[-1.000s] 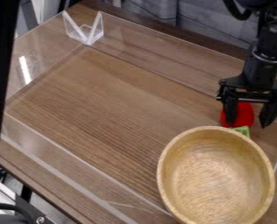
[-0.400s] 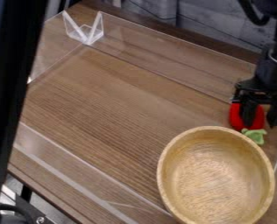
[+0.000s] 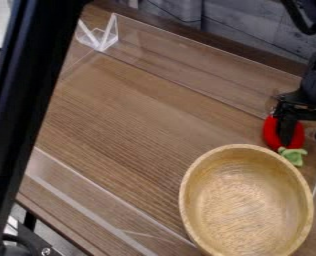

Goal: Move the red fruit to the left

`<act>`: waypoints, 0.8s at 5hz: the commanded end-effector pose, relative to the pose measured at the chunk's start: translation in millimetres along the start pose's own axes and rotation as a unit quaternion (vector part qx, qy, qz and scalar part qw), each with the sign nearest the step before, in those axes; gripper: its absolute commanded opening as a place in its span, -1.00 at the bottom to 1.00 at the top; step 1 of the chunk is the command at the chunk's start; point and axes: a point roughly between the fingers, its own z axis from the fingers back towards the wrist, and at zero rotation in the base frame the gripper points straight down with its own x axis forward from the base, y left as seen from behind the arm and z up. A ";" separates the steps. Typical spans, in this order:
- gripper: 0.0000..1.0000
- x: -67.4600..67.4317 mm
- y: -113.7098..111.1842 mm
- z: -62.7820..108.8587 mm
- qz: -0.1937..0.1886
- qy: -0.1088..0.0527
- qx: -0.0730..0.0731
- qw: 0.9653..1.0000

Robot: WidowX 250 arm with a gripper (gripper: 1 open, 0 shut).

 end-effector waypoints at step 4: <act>-1.00 30.9 33.8 18.9 0.045 -0.014 -0.007 0.999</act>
